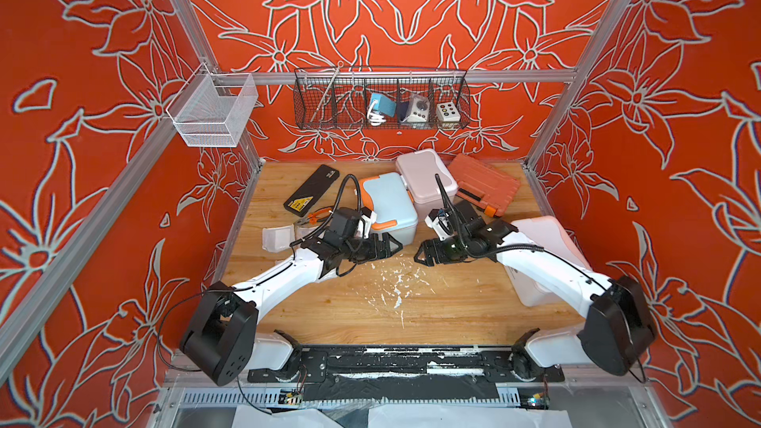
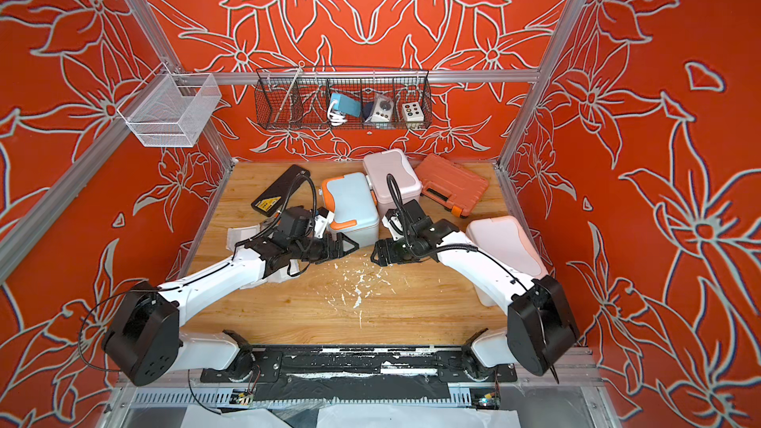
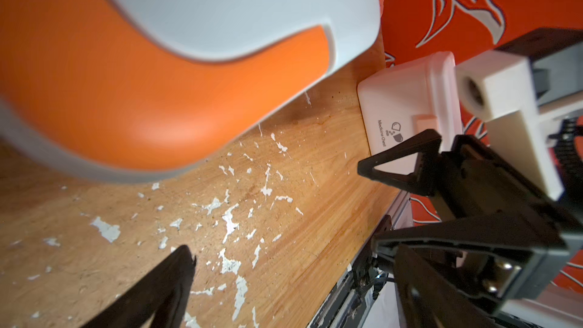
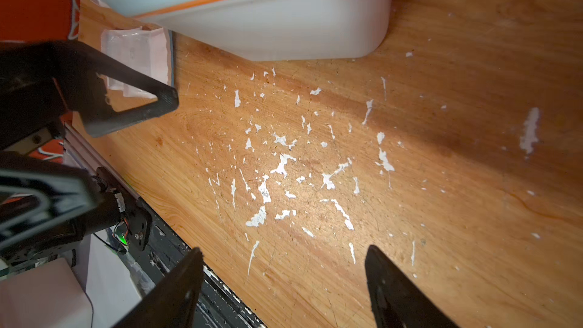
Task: Open first aid kits and take out gauze
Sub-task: Move the first aid kit to the center of the board.
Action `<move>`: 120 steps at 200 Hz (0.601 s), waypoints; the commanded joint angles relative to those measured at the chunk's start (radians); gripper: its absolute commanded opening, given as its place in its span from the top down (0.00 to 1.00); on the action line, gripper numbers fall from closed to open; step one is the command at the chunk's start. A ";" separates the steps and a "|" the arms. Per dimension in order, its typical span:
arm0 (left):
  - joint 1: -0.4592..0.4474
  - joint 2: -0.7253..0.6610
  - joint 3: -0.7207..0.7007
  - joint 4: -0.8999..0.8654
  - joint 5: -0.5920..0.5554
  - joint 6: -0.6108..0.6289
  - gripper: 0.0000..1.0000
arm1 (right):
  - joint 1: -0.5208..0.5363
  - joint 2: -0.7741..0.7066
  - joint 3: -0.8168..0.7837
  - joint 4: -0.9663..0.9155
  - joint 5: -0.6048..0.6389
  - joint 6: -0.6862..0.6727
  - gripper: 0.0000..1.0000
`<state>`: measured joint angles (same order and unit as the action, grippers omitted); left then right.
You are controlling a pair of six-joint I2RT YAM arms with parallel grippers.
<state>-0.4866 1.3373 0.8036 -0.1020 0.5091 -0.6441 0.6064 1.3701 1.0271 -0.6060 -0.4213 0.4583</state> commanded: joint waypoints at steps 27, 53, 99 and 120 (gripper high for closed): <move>0.063 -0.089 0.086 -0.169 -0.141 0.050 0.02 | -0.051 -0.019 0.099 -0.025 0.084 -0.021 0.11; 0.148 -0.072 0.152 -0.193 -0.137 0.075 0.02 | -0.071 0.053 0.206 0.009 0.051 -0.017 0.08; 0.257 0.076 0.263 -0.160 -0.071 0.105 0.02 | -0.081 0.252 0.413 -0.008 0.028 -0.047 0.08; 0.282 0.149 0.295 -0.127 -0.044 0.107 0.02 | -0.090 0.337 0.497 -0.002 0.005 -0.052 0.10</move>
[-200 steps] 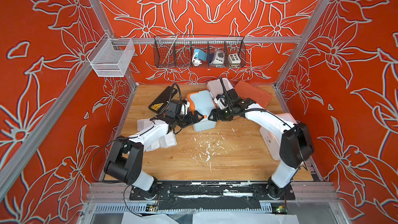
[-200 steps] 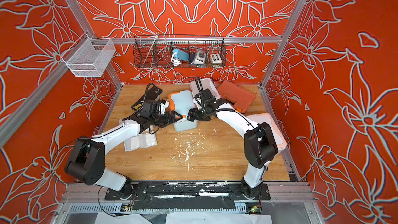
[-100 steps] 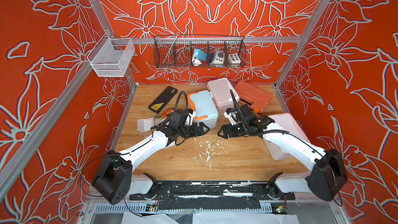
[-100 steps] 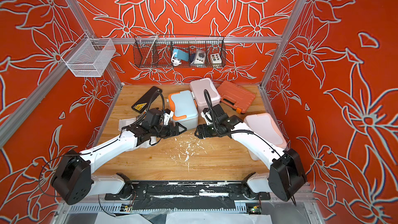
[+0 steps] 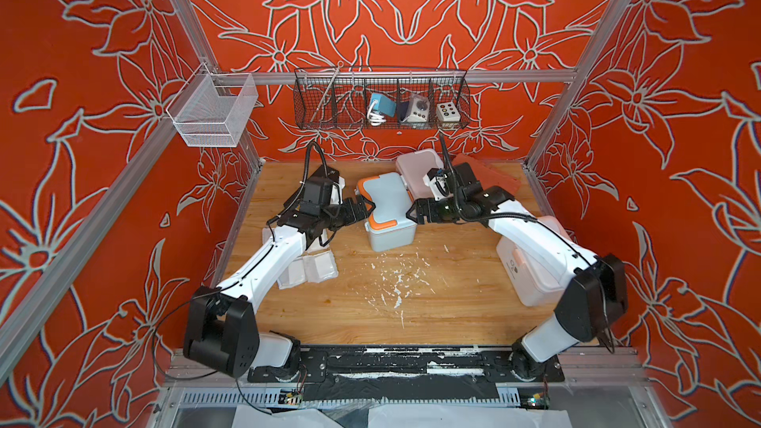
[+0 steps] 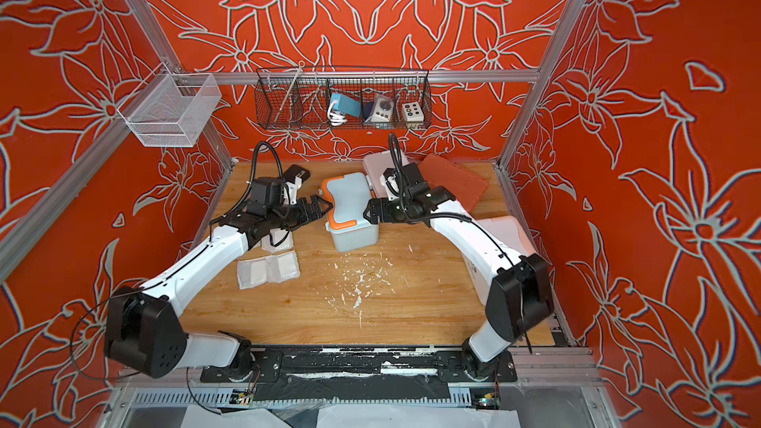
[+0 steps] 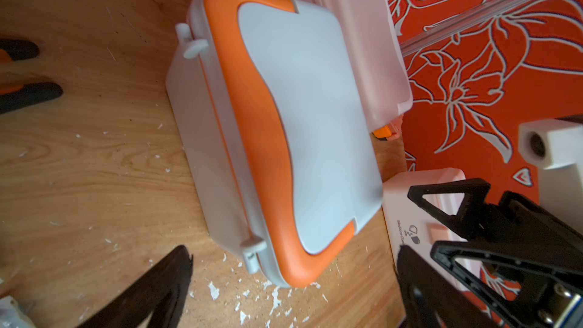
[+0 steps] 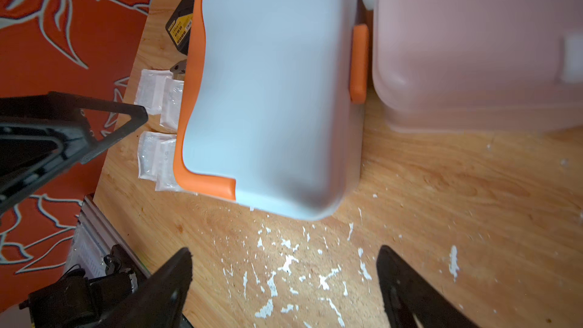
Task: Open first aid kits and take out gauze
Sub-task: Move the first aid kit to the center of the board.
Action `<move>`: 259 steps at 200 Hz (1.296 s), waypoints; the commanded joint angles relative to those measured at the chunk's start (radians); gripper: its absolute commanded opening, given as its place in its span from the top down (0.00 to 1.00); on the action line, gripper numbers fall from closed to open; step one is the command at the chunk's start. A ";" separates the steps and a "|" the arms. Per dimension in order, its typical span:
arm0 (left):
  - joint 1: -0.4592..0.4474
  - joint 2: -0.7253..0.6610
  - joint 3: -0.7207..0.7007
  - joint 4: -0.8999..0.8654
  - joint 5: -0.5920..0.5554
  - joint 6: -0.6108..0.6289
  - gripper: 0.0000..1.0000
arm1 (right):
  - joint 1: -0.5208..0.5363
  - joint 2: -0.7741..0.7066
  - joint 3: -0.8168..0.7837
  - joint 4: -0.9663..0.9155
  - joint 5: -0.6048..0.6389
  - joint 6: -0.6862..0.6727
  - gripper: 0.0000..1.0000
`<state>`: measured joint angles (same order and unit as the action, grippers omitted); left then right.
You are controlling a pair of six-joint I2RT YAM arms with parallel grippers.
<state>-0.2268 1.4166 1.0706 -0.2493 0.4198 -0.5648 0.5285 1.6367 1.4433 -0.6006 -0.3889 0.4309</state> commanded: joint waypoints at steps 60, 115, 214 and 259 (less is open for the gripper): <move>0.059 0.296 0.146 0.096 0.132 0.006 0.04 | -0.013 0.299 0.260 -0.062 -0.131 -0.022 0.18; -0.011 0.292 0.105 0.127 0.185 0.004 0.06 | 0.039 0.250 0.194 -0.046 -0.190 -0.009 0.21; -0.193 0.027 -0.181 0.212 0.172 -0.076 0.06 | 0.150 -0.043 -0.131 -0.002 -0.131 0.056 0.21; -0.214 -0.012 -0.221 0.195 0.130 -0.045 0.04 | 0.154 -0.257 -0.323 -0.050 -0.027 0.070 0.12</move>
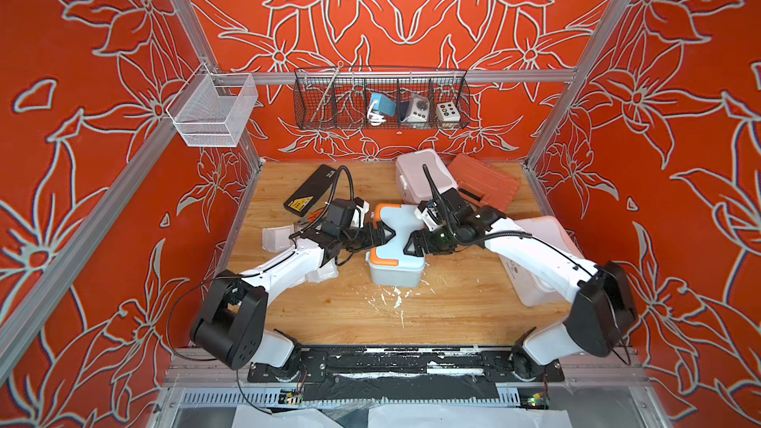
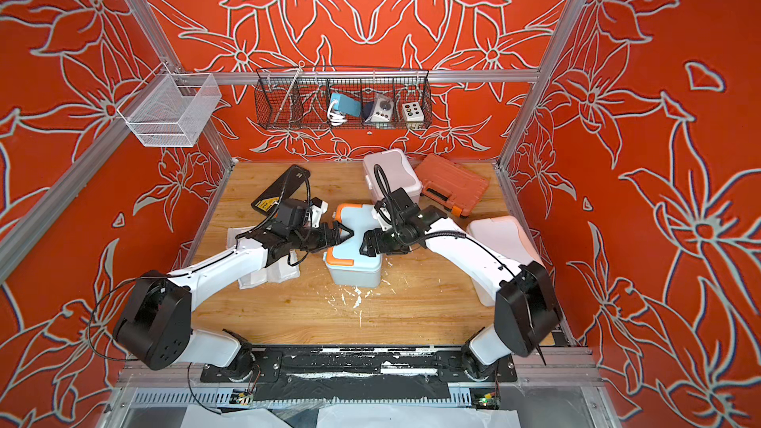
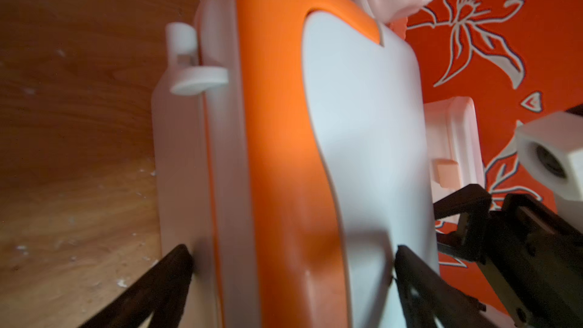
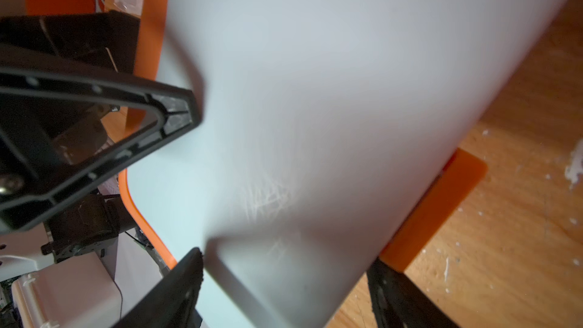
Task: Open first aid kits and take out gauze
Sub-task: Move the first aid kit to the center of the board.
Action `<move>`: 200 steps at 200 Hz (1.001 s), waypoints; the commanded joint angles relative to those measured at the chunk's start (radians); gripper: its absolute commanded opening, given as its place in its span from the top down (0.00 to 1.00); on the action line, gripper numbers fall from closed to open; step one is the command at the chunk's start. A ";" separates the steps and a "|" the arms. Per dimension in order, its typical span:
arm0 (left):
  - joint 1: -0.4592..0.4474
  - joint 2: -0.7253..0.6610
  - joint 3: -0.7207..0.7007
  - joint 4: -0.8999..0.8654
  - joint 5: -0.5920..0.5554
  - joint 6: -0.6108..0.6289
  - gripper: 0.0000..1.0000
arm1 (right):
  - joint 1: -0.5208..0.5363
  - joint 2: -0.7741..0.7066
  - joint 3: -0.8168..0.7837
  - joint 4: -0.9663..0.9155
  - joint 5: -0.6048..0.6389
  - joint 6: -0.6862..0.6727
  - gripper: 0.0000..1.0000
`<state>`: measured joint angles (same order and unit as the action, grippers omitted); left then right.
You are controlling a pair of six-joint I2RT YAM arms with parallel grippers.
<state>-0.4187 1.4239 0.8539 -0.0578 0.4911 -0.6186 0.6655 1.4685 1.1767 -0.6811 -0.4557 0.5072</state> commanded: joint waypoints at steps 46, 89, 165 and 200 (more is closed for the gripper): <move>-0.018 0.111 0.137 0.015 0.143 0.053 0.04 | 0.028 -0.132 -0.132 0.168 -0.090 0.070 0.07; -0.066 0.236 0.259 0.036 0.212 0.056 0.05 | 0.096 -0.161 -0.149 0.191 -0.108 0.131 0.08; 0.166 0.041 0.206 -0.169 0.065 0.114 0.04 | -0.029 -0.297 -0.021 -0.156 0.178 -0.050 0.06; 0.148 -0.187 0.071 -0.241 0.009 0.087 0.04 | -0.176 -0.194 0.067 -0.120 0.131 -0.107 0.06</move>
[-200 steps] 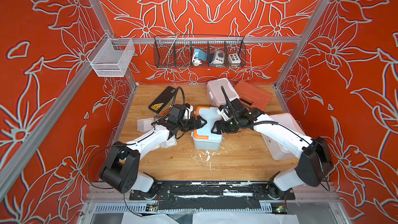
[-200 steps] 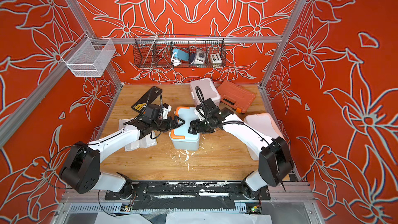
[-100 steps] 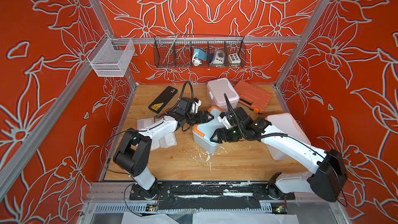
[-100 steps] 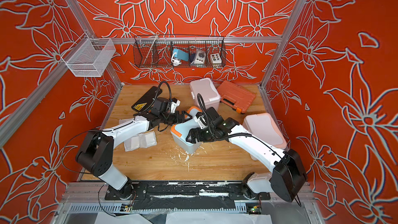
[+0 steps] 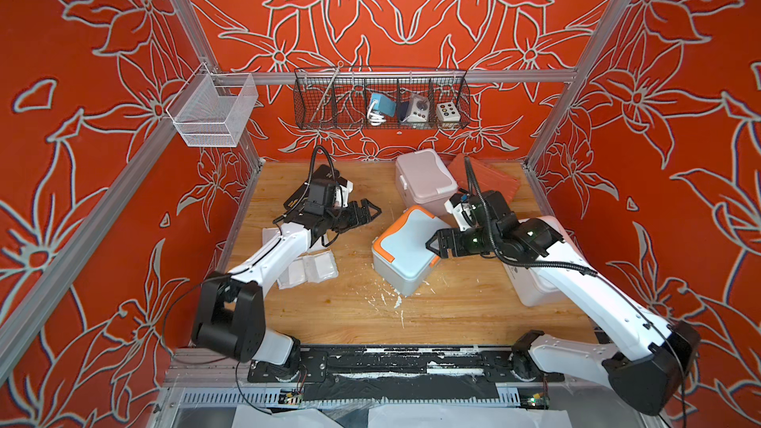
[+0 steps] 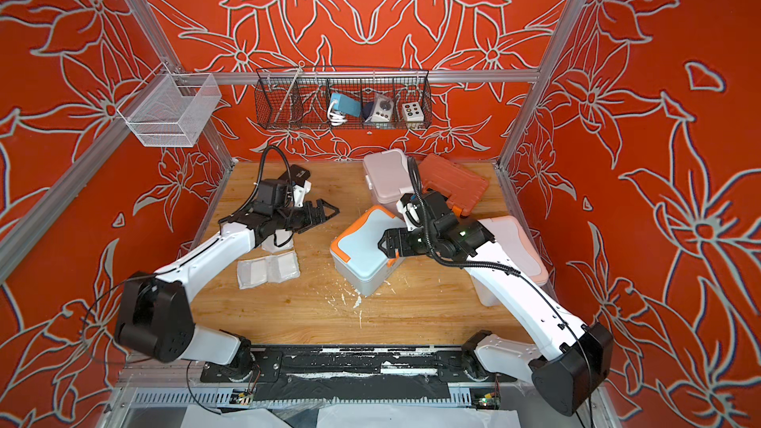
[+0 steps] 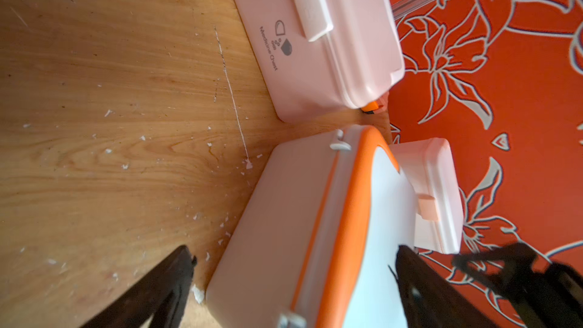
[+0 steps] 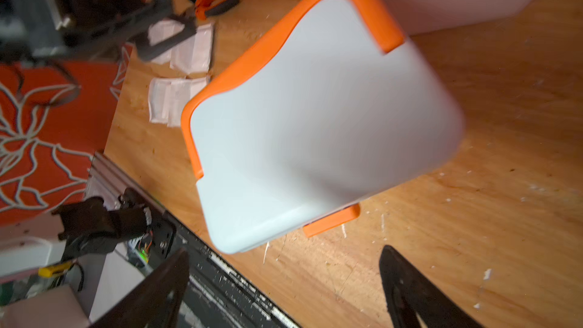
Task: Open first aid kits and take out gauze
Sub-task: Move the first aid kit to the center of the board, then adjust the first aid kit at the center of the board.
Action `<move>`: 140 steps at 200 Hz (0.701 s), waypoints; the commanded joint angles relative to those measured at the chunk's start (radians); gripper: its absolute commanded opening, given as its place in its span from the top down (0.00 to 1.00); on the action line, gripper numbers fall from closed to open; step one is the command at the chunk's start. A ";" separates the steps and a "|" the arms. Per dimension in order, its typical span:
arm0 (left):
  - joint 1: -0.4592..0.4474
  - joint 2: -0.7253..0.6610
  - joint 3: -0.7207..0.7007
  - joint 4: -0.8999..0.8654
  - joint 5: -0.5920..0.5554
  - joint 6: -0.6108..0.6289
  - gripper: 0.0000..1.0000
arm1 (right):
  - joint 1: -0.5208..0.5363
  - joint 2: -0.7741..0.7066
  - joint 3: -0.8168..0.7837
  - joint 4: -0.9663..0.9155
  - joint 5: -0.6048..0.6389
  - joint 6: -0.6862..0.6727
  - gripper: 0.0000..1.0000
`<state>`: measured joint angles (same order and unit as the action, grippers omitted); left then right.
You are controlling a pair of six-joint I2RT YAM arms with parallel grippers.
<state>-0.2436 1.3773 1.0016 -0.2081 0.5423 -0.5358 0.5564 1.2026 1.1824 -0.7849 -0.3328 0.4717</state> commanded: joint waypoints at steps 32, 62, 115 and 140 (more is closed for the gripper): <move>-0.153 -0.313 -0.170 -0.148 -0.102 -0.068 0.04 | -0.132 0.245 0.161 0.041 -0.053 -0.083 0.07; -0.286 -0.379 -0.261 -0.079 -0.113 -0.176 0.04 | -0.142 0.392 0.236 0.031 -0.091 -0.109 0.09; -0.370 -0.279 -0.332 0.158 -0.069 -0.261 0.04 | -0.139 0.380 0.130 0.070 -0.236 -0.139 0.13; -0.365 -0.209 -0.268 0.166 -0.095 -0.214 0.03 | -0.132 0.270 -0.008 0.102 -0.291 -0.112 0.14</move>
<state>-0.6090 1.1233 0.6727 -0.1295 0.4568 -0.7647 0.4129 1.5723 1.2747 -0.6872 -0.5182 0.3531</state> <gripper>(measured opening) 0.961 0.866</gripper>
